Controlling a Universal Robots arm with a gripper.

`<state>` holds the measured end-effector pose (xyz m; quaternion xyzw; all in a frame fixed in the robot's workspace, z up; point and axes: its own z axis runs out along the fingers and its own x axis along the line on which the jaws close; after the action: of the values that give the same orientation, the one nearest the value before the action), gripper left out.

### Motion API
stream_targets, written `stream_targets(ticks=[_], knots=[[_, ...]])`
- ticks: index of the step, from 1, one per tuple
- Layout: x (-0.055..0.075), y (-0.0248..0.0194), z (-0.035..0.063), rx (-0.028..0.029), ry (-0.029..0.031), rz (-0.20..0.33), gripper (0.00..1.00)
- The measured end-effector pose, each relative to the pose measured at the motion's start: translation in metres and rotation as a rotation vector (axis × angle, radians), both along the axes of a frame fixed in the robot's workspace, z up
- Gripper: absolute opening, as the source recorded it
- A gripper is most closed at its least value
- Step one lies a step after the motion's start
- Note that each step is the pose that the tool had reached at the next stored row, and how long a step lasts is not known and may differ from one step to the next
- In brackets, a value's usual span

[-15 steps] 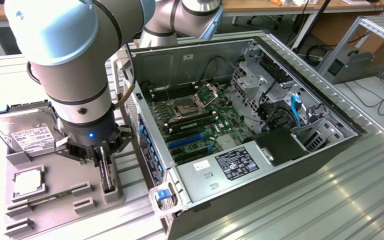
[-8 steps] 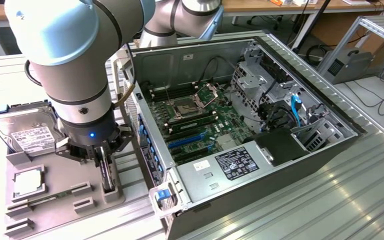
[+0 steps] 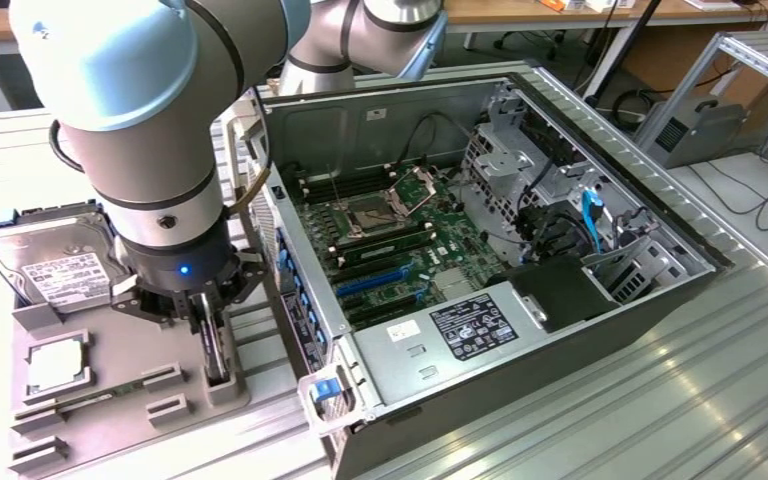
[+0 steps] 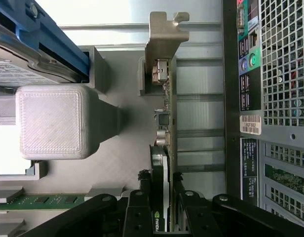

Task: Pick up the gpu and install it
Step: 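Pick up the gpu and move the gpu toward the slot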

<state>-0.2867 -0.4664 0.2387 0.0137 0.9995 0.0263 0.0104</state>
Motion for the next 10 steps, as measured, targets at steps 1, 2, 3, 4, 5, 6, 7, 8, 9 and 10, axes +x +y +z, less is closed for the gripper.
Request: stream_targets(ticks=[1,2,3,4,5,6,7,8,9,10], knots=[[0.0,0.0,0.0011,-0.0002,0.0002,0.0,0.27],[0.0,0.0,0.0029,-0.0002,0.0001,0.0,0.27],[0.0,0.0,0.004,-0.0002,0.0002,0.0,0.27],[0.0,0.0,0.0052,-0.0002,0.0002,0.0,0.27],[0.0,0.0,0.0069,-0.0003,0.0002,0.0,0.27],[0.0,0.0,0.0083,-0.0002,0.0002,0.0,0.27],[0.0,0.0,0.0098,-0.0003,0.0002,0.0,0.27],[0.0,0.0,0.0117,-0.0003,0.0002,0.0,0.27],[0.0,0.0,0.0143,-0.0002,0.0002,0.0,0.27],[0.0,0.0,0.0165,-0.0002,0.0002,0.0,0.27]])
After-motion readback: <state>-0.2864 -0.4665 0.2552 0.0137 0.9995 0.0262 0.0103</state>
